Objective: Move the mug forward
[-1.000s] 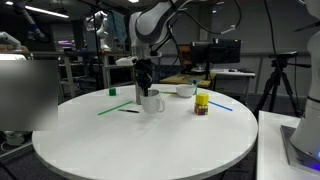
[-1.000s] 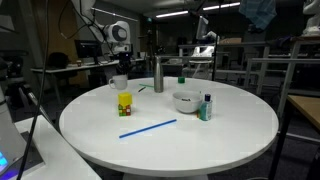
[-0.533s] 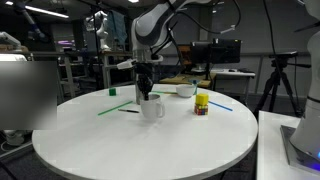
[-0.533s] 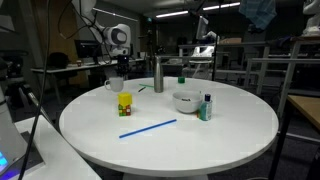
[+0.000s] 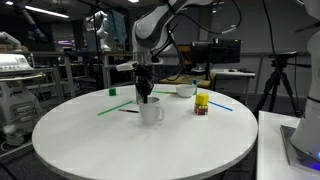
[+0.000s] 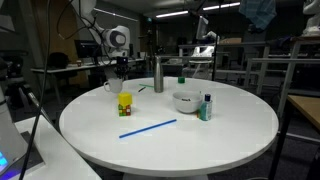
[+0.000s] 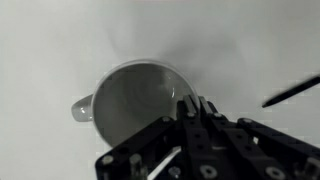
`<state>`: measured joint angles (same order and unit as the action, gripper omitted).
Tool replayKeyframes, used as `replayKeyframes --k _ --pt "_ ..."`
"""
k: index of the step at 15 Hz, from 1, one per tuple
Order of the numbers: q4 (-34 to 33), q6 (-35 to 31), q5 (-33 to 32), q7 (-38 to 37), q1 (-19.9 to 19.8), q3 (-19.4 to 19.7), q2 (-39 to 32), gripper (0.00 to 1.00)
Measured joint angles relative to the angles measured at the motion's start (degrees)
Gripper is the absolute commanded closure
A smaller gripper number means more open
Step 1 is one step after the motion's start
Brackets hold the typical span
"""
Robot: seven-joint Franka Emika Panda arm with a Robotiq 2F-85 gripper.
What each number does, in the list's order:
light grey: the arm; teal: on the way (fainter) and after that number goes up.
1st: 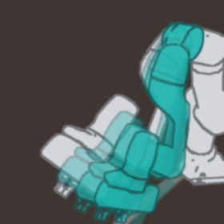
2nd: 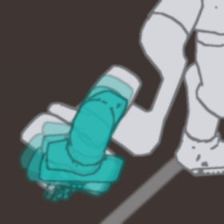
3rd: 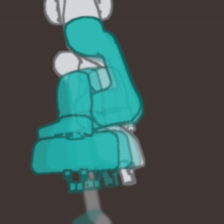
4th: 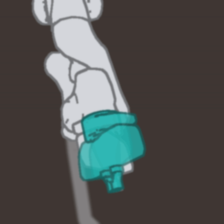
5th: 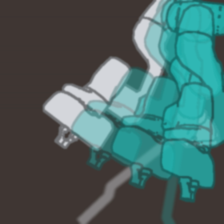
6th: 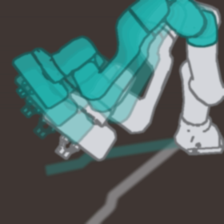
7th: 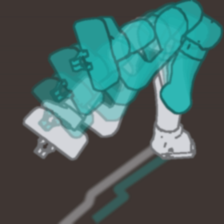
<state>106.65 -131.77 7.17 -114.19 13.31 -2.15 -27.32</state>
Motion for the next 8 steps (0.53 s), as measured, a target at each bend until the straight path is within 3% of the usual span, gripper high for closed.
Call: replayKeyframes --k 8 --pt "-0.01 -0.74 0.0 2.57 0.0 0.01 -2.17 0.98"
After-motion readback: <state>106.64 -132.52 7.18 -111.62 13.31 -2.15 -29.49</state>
